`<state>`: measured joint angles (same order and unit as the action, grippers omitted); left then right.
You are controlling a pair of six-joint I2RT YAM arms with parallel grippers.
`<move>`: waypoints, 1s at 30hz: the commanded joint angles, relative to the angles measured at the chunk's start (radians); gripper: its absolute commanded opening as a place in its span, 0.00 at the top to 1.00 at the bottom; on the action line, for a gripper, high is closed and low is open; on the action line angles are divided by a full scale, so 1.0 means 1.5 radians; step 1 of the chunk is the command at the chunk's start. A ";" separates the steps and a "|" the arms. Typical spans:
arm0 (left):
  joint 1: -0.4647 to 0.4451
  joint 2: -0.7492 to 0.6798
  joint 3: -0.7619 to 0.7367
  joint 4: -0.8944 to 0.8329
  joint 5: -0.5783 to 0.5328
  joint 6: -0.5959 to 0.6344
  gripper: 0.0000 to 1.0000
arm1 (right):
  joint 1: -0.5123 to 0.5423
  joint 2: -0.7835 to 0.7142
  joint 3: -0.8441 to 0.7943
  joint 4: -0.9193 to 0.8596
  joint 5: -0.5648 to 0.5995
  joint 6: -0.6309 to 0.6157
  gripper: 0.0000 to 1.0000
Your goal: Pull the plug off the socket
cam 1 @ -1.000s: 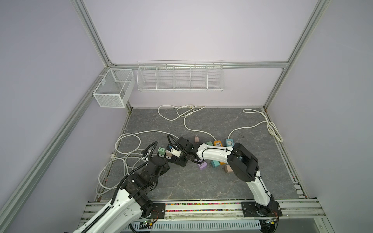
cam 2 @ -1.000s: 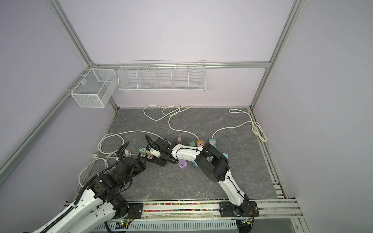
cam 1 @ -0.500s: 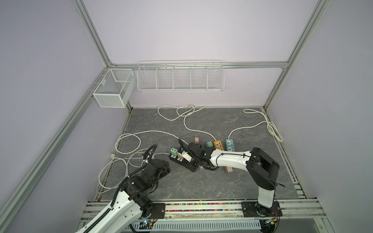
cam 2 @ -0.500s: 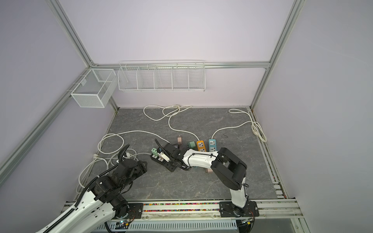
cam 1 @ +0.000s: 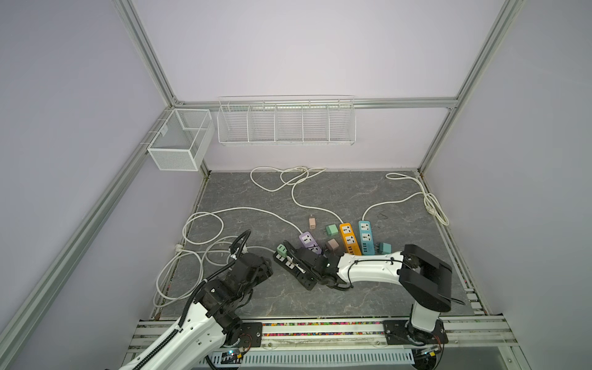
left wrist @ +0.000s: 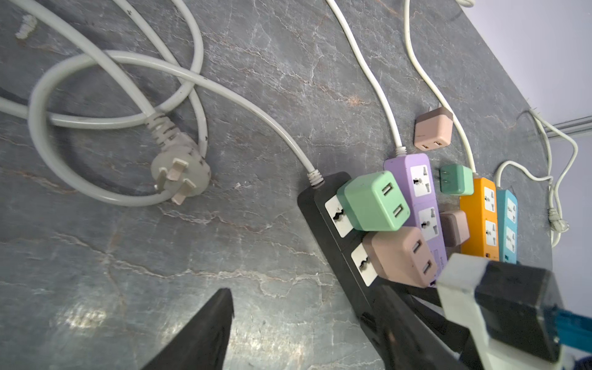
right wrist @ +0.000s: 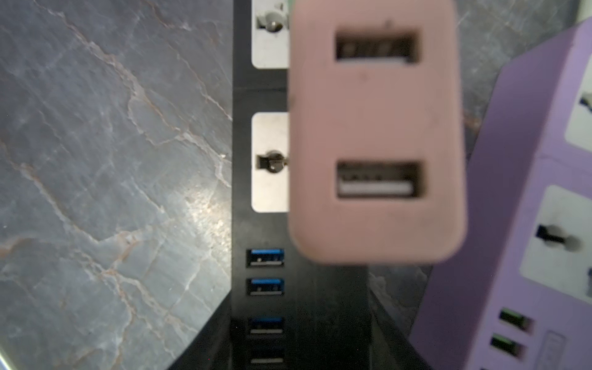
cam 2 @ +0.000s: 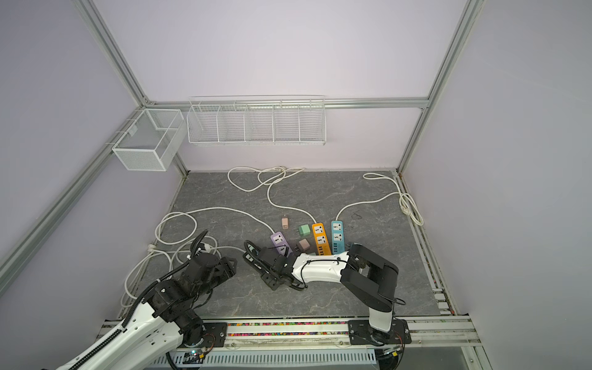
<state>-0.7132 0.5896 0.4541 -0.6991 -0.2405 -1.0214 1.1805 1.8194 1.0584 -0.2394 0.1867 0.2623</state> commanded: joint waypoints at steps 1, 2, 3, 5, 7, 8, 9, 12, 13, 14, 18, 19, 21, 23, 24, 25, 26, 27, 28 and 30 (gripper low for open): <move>0.005 0.003 -0.007 0.005 0.006 -0.014 0.29 | 0.005 -0.011 -0.016 0.018 0.017 0.048 0.55; 0.005 0.003 -0.008 0.006 0.007 -0.014 0.29 | 0.005 -0.012 -0.017 0.020 0.015 0.049 0.53; 0.006 0.002 -0.009 0.007 0.010 -0.014 0.29 | 0.006 -0.013 -0.017 0.022 0.015 0.048 0.51; 0.006 0.001 -0.012 0.012 0.014 -0.015 0.29 | 0.007 -0.016 -0.016 0.021 0.018 0.047 0.45; 0.007 0.002 -0.012 0.016 0.022 -0.014 0.29 | 0.007 -0.022 -0.017 0.016 0.021 0.045 0.40; 0.007 0.003 -0.013 0.019 0.024 -0.015 0.29 | 0.007 -0.026 -0.017 0.014 0.018 0.043 0.39; 0.008 0.005 -0.014 0.023 0.028 -0.015 0.30 | 0.008 -0.031 -0.017 0.010 0.017 0.041 0.37; 0.010 0.014 -0.019 0.043 0.040 -0.014 0.30 | 0.011 -0.053 -0.022 0.003 0.014 0.039 0.32; 0.013 0.020 -0.022 0.052 0.047 -0.015 0.30 | 0.012 -0.062 -0.024 -0.001 0.017 0.039 0.31; 0.016 0.026 -0.023 0.061 0.054 -0.015 0.30 | 0.012 -0.072 -0.026 -0.002 0.017 0.037 0.30; 0.031 0.055 -0.034 0.108 0.090 -0.011 0.32 | 0.010 -0.108 -0.019 -0.017 0.018 0.028 0.27; 0.034 0.062 -0.039 0.123 0.100 -0.010 0.33 | 0.009 -0.108 -0.008 -0.027 0.016 0.027 0.27; 0.043 0.075 -0.048 0.151 0.117 -0.012 0.34 | 0.009 -0.099 0.011 -0.038 0.013 0.025 0.27; 0.055 0.089 -0.053 0.168 0.134 -0.013 0.36 | 0.005 -0.089 0.027 -0.039 0.012 0.030 0.26; 0.061 0.095 -0.054 0.174 0.139 -0.012 0.37 | 0.000 -0.083 0.037 -0.041 0.013 0.036 0.26; 0.065 0.099 -0.056 0.178 0.142 -0.010 0.38 | -0.004 -0.078 0.045 -0.039 0.012 0.042 0.26; 0.069 0.102 -0.059 0.180 0.142 -0.010 0.39 | -0.007 -0.073 0.049 -0.034 0.010 0.045 0.26; 0.073 0.103 -0.061 0.185 0.145 -0.011 0.40 | -0.010 -0.067 0.056 -0.028 0.005 0.045 0.26; 0.075 0.101 -0.067 0.193 0.144 -0.010 0.41 | -0.014 -0.060 0.065 -0.027 0.002 0.045 0.27; 0.079 0.102 -0.077 0.213 0.148 -0.011 0.41 | -0.020 -0.042 0.083 -0.031 0.000 0.040 0.28</move>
<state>-0.6056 0.7425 0.3599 -0.4343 -0.0387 -1.0351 1.1645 1.7172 1.1461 -0.2741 0.1947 0.3153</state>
